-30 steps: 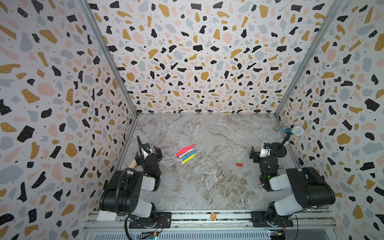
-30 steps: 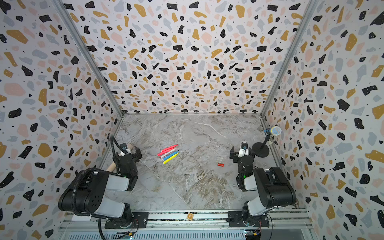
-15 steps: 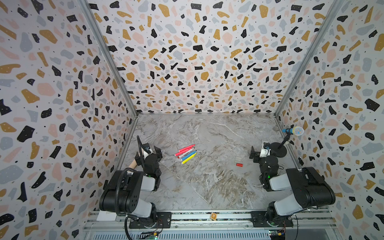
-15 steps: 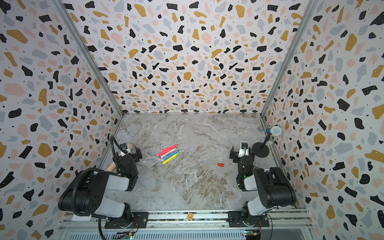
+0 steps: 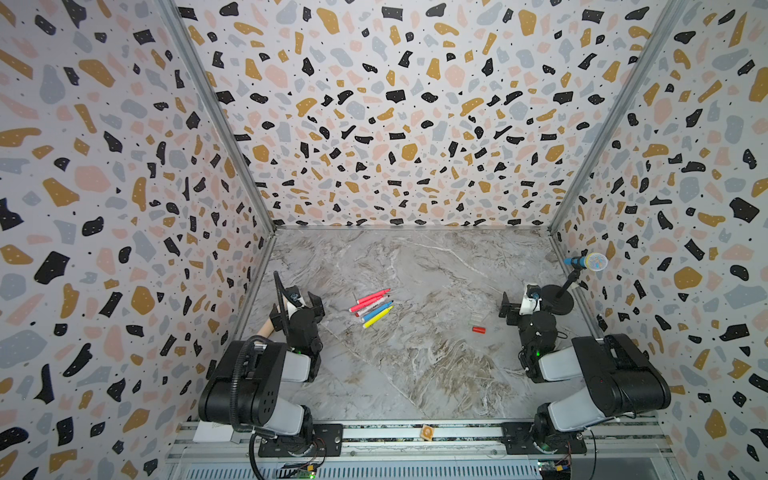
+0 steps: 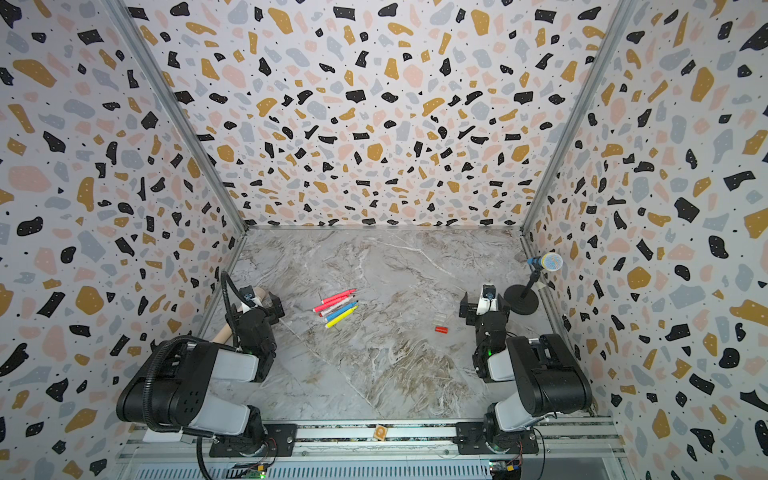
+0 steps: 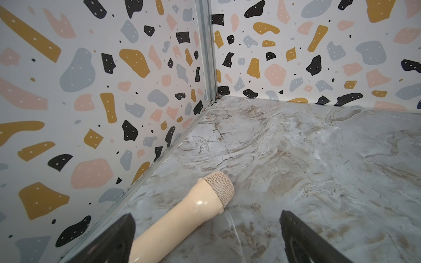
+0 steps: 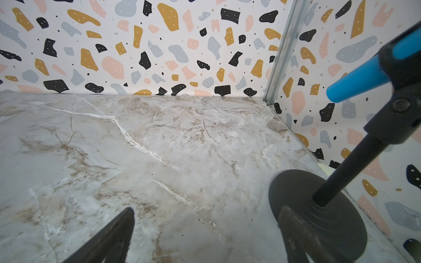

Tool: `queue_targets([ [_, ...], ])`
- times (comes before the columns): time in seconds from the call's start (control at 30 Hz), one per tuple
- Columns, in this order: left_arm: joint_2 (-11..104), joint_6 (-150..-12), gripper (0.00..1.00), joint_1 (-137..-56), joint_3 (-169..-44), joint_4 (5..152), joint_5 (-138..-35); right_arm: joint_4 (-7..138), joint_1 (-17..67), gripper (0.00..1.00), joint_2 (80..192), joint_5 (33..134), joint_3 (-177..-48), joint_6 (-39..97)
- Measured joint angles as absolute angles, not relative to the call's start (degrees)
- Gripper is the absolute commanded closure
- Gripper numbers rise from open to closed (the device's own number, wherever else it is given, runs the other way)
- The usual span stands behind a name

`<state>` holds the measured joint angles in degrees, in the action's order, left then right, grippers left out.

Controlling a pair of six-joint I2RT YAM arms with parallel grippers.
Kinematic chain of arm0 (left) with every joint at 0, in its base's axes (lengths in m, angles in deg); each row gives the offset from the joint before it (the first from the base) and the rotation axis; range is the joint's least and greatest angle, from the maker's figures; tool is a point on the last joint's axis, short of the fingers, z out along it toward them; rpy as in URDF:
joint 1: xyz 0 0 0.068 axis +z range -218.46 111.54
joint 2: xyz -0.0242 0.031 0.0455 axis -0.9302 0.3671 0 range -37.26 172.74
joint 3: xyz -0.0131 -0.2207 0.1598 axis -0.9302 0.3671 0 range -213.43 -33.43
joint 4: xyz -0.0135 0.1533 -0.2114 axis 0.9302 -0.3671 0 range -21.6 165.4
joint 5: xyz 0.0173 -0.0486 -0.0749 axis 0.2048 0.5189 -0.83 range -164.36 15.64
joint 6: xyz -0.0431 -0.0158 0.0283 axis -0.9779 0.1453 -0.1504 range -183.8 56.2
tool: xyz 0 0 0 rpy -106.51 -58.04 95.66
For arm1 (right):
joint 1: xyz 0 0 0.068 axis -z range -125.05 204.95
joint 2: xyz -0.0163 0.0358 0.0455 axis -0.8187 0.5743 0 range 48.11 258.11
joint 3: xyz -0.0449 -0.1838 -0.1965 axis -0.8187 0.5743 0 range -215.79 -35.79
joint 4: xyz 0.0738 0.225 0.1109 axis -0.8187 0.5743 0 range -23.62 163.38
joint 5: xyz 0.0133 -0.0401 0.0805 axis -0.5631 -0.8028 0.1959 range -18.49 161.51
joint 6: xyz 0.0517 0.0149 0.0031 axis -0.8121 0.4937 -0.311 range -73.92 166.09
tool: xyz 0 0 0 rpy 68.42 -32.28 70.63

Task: Insert pens into pen caps
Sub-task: Pick up a pen from the center of the table.

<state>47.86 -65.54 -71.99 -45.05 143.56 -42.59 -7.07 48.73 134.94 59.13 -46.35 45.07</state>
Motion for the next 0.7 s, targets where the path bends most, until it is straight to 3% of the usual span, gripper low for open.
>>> queue_targets([
  [0.5,47.4,-66.1,0.01,-71.3,-45.1,142.6,-42.7,-3.8,47.6,0.01,130.6,59.6,-46.3,46.3],
  [0.6,43.3,-67.9,0.01,-73.6,-48.5,132.8,-36.6,-0.2,45.1,0.01,122.5,60.4,-46.3,48.6],
  [0.7,40.8,-73.5,0.00,-75.3,-60.8,115.6,-30.3,3.4,42.8,0.01,114.4,62.5,-46.5,51.0],
])
